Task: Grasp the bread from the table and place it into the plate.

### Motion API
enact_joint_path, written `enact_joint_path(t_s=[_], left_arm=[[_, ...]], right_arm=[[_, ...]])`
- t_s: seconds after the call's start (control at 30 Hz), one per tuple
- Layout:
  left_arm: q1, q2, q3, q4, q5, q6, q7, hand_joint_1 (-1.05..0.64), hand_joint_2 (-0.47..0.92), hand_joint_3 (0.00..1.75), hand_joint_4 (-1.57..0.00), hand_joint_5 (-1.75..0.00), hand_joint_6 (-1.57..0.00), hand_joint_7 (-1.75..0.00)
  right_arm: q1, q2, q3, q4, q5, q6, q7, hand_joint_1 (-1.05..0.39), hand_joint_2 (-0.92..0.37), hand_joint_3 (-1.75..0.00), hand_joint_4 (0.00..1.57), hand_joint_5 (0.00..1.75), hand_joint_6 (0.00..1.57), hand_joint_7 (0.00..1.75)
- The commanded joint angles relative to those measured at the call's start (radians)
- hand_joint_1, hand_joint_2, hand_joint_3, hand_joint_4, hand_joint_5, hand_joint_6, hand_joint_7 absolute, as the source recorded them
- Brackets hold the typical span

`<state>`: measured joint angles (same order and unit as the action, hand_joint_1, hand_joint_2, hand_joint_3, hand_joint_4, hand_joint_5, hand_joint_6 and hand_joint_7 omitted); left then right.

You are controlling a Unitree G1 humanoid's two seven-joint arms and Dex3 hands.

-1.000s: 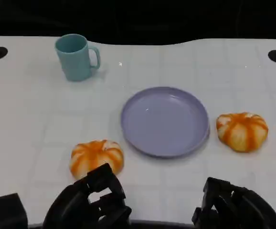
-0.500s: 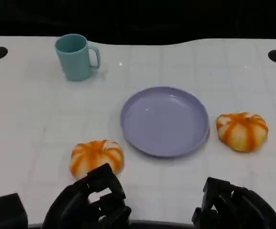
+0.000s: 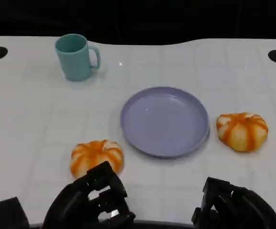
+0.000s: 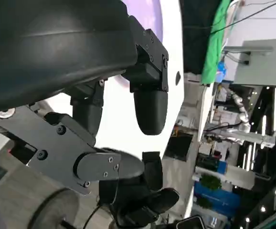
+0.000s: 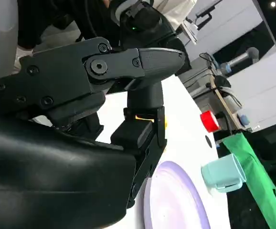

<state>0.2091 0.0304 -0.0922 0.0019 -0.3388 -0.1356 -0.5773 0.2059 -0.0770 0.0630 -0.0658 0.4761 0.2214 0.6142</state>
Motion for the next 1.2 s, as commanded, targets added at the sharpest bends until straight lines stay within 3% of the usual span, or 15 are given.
enact_joint_path(t_s=[0.03, 0.2, 0.47, 0.63, 0.8, 0.93, 1.2], left_arm=[[0.013, -0.005, 0.003, -0.005, 0.142, -0.144, 0.105, -0.48, 0.89, 0.08, -0.34, -1.72, -0.35, -1.36], [0.013, 0.008, 0.003, -0.032, 0.283, -0.220, 0.211, -0.45, 0.92, 0.07, -0.41, -1.41, -0.42, -0.86], [0.000, 0.089, 0.010, -0.181, 0.485, -0.151, 0.305, -0.40, 0.90, 0.00, -0.43, -0.97, -0.54, -0.27], [-0.031, 0.168, 0.002, -0.276, 0.641, -0.020, 0.302, -0.44, 0.89, 0.00, -0.28, -0.97, -0.51, -0.13], [-0.056, 0.231, -0.027, -0.347, 0.872, 0.054, 0.337, -0.55, 0.88, 0.00, -0.39, -0.55, -0.49, -0.01], [-0.086, 0.283, -0.068, -0.378, 1.078, 0.086, 0.350, -0.58, 0.89, 0.00, -0.37, -0.45, -0.40, 0.00], [-0.148, 0.300, -0.148, -0.365, 1.344, 0.168, 0.335, -0.62, 0.89, 0.00, -0.26, -0.37, -0.26, 0.00]], right_arm=[[0.005, -0.004, 0.001, -0.026, 0.003, 0.011, -0.012, -0.71, -0.92, -0.24, 0.86, 1.63, 0.78, 1.39], [0.010, -0.002, 0.007, -0.030, -0.002, 0.007, -0.014, -0.71, -0.92, -0.24, 0.85, 1.62, 0.77, 1.40], [0.010, -0.002, 0.010, -0.031, -0.001, 0.002, -0.010, -0.70, -0.92, -0.25, 0.85, 1.61, 0.76, 1.40], [0.007, -0.002, 0.010, -0.029, 0.001, 0.002, -0.006, -0.71, -0.92, -0.25, 0.86, 1.60, 0.77, 1.40], [0.008, -0.004, 0.012, -0.026, -0.004, -0.006, -0.002, -0.70, -0.92, -0.26, 0.86, 1.60, 0.77, 1.40], [0.009, -0.005, 0.012, -0.031, -0.005, -0.001, -0.007, -0.70, -0.92, -0.26, 0.86, 1.60, 0.77, 1.40], [0.008, -0.005, 0.009, -0.027, 0.001, 0.005, -0.005, -0.70, -0.92, -0.24, 0.87, 1.61, 0.77, 1.40]])
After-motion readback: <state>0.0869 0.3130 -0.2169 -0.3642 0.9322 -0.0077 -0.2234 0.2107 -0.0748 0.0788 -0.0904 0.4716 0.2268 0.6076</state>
